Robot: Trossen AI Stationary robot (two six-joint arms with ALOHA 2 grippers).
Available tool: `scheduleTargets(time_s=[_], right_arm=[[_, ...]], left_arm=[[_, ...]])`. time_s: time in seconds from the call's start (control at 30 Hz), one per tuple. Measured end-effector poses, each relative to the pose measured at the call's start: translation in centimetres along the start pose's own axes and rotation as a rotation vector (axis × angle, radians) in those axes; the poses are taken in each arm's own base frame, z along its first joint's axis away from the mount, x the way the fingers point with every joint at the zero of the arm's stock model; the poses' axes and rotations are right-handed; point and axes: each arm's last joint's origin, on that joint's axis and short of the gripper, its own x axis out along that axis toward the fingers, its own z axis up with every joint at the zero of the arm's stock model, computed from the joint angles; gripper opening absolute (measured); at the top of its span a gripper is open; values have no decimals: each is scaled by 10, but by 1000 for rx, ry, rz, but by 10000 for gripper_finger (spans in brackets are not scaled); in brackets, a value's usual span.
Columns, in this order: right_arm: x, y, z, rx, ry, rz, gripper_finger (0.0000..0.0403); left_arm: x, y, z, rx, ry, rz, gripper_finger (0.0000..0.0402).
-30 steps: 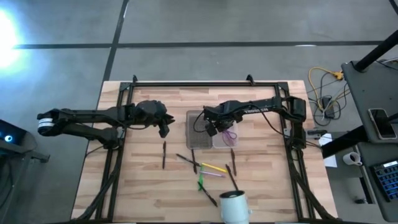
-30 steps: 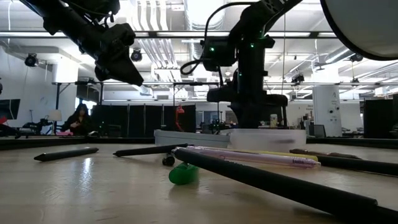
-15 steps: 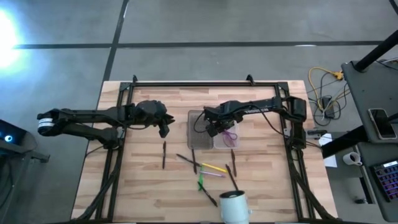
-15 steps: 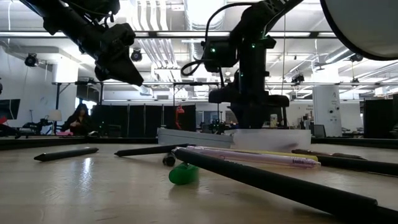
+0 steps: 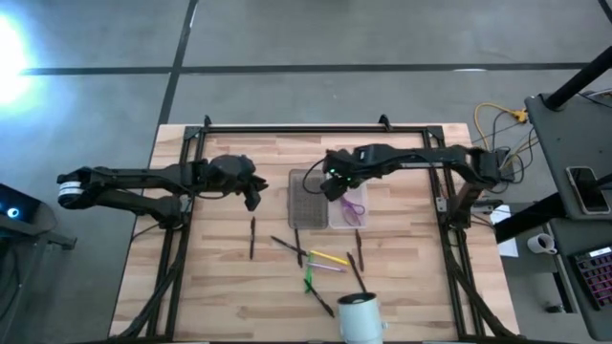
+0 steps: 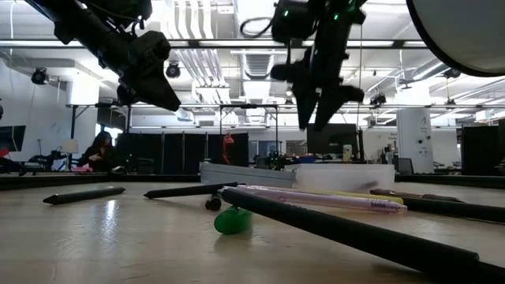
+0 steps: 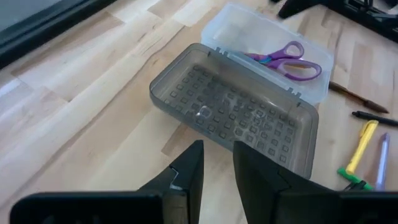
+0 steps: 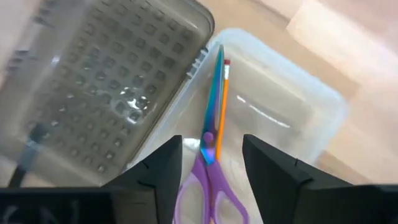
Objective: Pick & place school supplies into a supply box
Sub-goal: Put the black pen into the gray supply box
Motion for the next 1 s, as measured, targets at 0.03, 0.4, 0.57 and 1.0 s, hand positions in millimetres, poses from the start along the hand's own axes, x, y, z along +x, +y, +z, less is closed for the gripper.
scheduleTargets(time_s=[0.03, 0.4, 0.57, 1.0], right_arm=[[-7, -1, -1, -10, -12, 7, 165], [-18, -27, -36, -102, 40, -16, 161], [-5, -30, -62, -136, 101, -37, 153], [-6, -23, -97, -221, -19, -128, 175]], left_arm=[[0, 0, 0, -13, 3, 2, 71], [-1, 5, -14, -280, 132, 72, 71], [-3, 6, -24, -489, 215, 140, 71], [2, -37, -74, -663, 422, 330, 71]])
